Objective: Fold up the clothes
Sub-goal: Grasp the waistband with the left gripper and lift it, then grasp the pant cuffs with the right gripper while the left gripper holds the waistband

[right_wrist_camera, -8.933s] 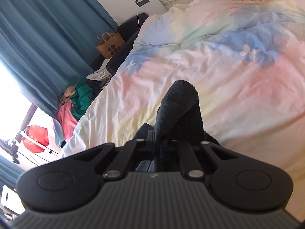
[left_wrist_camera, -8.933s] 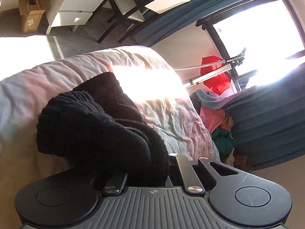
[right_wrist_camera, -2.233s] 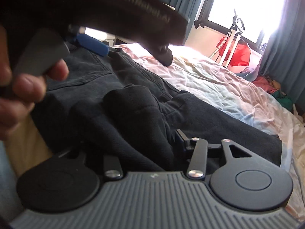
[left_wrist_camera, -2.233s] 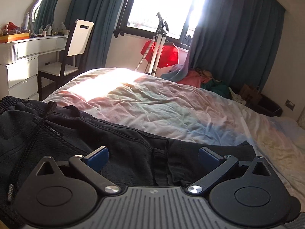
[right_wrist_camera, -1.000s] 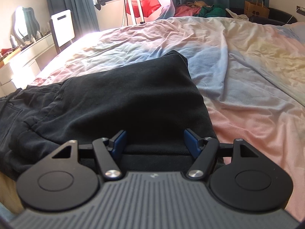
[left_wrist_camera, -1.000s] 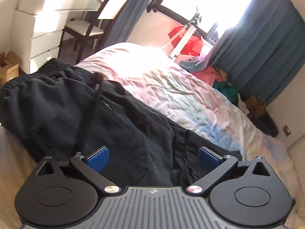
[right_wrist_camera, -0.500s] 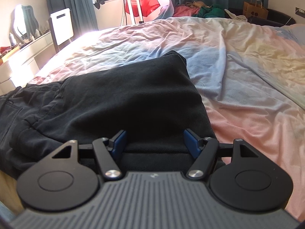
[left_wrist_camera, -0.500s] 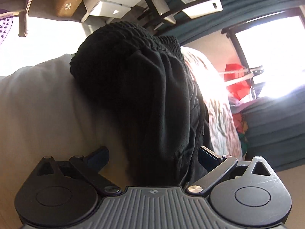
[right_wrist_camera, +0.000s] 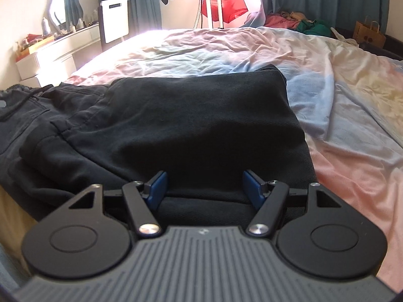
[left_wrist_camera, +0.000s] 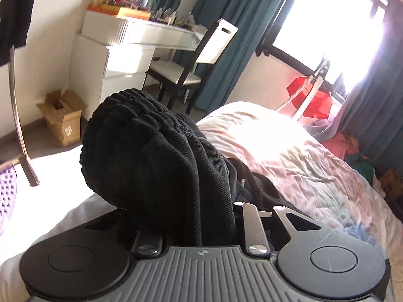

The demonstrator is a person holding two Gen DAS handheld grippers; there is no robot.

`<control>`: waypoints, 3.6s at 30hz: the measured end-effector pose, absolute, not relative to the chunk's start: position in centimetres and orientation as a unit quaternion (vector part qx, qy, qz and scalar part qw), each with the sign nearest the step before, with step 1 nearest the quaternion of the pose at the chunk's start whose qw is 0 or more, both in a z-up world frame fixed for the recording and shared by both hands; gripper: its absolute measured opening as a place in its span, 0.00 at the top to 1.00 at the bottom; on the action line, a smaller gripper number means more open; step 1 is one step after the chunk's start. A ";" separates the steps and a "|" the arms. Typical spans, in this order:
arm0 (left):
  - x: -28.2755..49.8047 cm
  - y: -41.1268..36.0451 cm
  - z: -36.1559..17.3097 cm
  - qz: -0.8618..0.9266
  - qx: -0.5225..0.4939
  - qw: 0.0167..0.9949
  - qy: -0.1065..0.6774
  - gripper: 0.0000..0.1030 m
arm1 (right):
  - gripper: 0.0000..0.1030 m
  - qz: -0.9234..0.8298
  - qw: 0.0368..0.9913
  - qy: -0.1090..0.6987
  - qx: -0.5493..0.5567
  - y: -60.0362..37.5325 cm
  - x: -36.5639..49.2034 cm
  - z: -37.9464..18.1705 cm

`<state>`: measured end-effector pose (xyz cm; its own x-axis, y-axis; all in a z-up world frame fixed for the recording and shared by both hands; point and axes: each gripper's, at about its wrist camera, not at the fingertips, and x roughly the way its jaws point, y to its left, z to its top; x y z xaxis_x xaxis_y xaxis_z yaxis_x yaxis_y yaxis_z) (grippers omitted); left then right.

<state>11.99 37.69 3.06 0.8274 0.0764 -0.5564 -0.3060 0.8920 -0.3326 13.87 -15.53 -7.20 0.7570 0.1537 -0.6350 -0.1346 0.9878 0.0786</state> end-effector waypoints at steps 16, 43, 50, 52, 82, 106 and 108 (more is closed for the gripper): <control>13.5 1.7 15.9 -0.015 -0.080 0.994 0.068 0.85 | 0.34 -0.028 0.915 0.345 0.209 -25.0 11.1 -4.3; 12.2 -17.0 -4.5 -0.272 0.405 0.857 0.163 0.35 | 0.32 0.006 0.798 0.232 0.556 -35.5 9.1 -6.7; 6.8 -12.9 -4.9 -0.267 0.423 0.859 0.106 0.03 | 0.21 0.017 0.792 0.242 0.560 -34.6 9.4 -7.1; 6.9 -11.9 -4.8 -0.255 0.425 0.863 0.098 0.03 | 0.20 0.015 0.792 0.245 0.559 -34.4 9.4 -7.2; 13.0 -2.5 -3.0 -0.112 0.186 0.933 0.288 0.00 | 0.61 0.001 0.861 0.239 0.449 -31.5 10.2 -5.8; 14.6 2.0 -2.2 -0.095 0.057 0.930 0.349 0.00 | 0.17 -0.020 0.824 0.328 0.462 -31.6 11.6 -10.1; 14.6 2.2 -2.1 -0.092 0.049 0.930 0.353 0.00 | 0.09 -0.004 0.814 0.334 0.475 -31.4 12.1 -11.0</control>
